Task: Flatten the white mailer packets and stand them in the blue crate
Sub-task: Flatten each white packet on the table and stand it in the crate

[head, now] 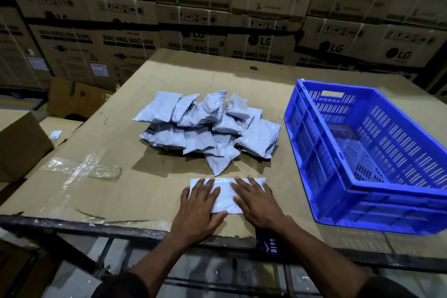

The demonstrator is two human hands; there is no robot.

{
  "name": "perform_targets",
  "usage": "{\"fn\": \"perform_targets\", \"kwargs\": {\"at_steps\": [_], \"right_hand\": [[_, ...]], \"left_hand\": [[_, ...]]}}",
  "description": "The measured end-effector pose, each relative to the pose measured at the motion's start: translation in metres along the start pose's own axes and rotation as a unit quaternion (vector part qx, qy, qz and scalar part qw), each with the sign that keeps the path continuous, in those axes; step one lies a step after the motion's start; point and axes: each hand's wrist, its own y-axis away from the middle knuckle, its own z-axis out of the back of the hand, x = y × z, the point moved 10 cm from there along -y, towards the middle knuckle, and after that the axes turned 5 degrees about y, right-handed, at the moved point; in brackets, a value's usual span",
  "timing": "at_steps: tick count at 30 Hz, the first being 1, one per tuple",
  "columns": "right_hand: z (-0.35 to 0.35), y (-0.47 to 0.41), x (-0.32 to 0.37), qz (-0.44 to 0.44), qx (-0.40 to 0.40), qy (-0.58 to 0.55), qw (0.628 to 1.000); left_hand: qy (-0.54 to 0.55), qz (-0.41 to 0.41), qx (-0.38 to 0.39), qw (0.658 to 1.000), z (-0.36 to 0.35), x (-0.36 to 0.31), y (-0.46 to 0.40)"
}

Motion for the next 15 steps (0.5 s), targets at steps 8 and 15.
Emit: {"fn": "perform_targets", "kwargs": {"at_steps": [8,15], "right_hand": [[-0.006,0.006,0.001,0.031,0.034,0.007,0.999],[0.003,0.007,0.005,0.011,-0.002,-0.005,1.000]], "left_hand": [[-0.009,-0.002,-0.004,1.000,0.001,0.001,0.000],[0.010,-0.051,-0.060,0.997,0.011,-0.001,0.002]]}}
